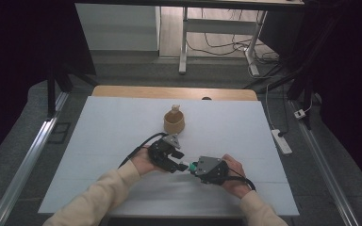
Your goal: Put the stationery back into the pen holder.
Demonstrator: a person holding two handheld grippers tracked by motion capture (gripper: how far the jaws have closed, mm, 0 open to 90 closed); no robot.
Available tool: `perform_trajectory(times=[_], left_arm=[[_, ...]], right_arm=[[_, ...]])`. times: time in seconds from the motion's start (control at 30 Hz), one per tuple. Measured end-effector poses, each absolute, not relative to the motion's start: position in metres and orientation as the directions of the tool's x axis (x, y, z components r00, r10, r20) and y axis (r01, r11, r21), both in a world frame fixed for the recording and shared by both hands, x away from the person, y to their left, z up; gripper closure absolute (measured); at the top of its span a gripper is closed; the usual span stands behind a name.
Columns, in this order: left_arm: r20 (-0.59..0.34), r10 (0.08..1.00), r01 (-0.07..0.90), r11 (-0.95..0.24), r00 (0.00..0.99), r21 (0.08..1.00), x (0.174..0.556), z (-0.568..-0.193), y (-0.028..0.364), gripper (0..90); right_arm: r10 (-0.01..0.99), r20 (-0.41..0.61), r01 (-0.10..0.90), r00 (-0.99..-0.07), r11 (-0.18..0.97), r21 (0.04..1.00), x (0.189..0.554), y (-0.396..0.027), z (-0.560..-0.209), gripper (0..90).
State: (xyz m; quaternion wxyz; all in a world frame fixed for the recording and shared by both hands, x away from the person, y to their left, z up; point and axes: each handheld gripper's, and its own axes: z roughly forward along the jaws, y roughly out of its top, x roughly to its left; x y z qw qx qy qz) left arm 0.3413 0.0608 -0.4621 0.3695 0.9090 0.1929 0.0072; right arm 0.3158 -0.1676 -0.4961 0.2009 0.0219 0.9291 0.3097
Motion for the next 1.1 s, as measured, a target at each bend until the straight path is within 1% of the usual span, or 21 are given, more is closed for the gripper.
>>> perform_trajectory(times=[0.1,0.17,0.3,0.43,0.73,0.93,1.1], left_arm=[[-0.113,0.416,0.366,-0.601,0.902,0.711,0.335,-0.460,0.080,32.8],[-0.117,0.457,0.388,-0.563,0.882,0.730,0.331,-0.462,0.094,30.7],[-0.130,0.545,0.445,-0.500,0.829,0.743,0.324,-0.469,0.123,28.6],[-0.136,0.603,0.484,-0.462,0.786,0.743,0.315,-0.475,0.148,28.0],[-0.156,0.676,0.531,-0.393,0.720,0.751,0.288,-0.491,0.194,28.1],[-0.154,0.700,0.545,-0.378,0.698,0.749,0.276,-0.501,0.209,28.1],[-0.154,0.715,0.550,-0.363,0.682,0.752,0.270,-0.504,0.220,28.0]], right_arm=[[0.225,-0.331,-0.042,-0.917,0.768,0.639,0.321,-0.174,-0.493,66.3],[0.253,-0.311,-0.023,-0.916,0.742,0.670,0.323,-0.177,-0.490,66.3],[0.313,-0.246,0.037,-0.917,0.681,0.731,0.328,-0.182,-0.485,66.3],[0.374,-0.195,0.087,-0.907,0.618,0.781,0.335,-0.187,-0.478,66.3],[0.492,-0.092,0.181,-0.866,0.479,0.859,0.372,-0.183,-0.461,66.2],[0.502,-0.089,0.173,-0.860,0.452,0.875,0.400,-0.153,-0.446,66.2],[0.526,-0.068,0.190,-0.848,0.421,0.887,0.430,-0.125,-0.445,66.2]])
